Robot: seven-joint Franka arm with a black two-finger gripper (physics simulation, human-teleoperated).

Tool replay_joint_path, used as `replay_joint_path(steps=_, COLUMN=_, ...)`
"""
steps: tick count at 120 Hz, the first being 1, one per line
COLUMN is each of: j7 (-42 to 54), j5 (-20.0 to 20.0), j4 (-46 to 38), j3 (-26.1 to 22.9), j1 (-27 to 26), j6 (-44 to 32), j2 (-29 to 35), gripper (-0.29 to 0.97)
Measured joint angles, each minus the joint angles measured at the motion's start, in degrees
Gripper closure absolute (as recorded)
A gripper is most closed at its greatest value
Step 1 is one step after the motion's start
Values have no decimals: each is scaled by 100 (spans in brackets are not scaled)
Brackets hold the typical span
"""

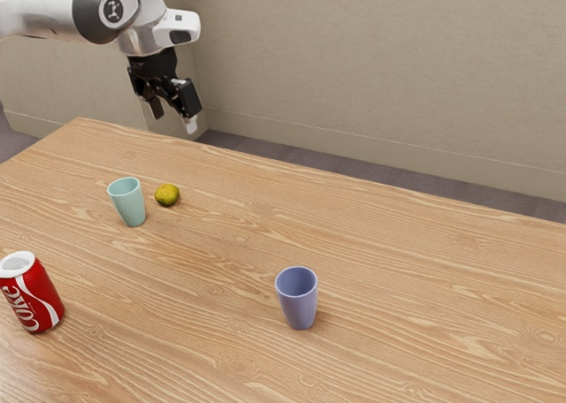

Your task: Place the left cup onto the right cup

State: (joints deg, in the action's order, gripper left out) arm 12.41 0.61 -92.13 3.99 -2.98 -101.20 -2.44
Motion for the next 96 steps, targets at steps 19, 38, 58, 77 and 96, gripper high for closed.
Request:
replay_joint_path(steps=19, j7=-4, j5=0, j4=6, j3=5, j1=-22, j6=-14, j2=-12, gripper=0)
replay_joint_path(steps=38, j7=-4, j5=0, j4=3, j3=51, j1=-56, j6=-11, j2=-33, gripper=0)
replay_joint_path(steps=58, j7=6, j5=-55, j4=30, j3=624, j1=-255, j6=135, j2=-92, gripper=0)
replay_joint_path(steps=77, j7=100, j5=-26, j4=149, j3=1127, j1=70, j6=229, j2=-295, gripper=0)
replay_joint_path(steps=96, j7=281, j5=-6, j4=422, j3=1239, j1=291, j6=234, j2=-777, gripper=0)
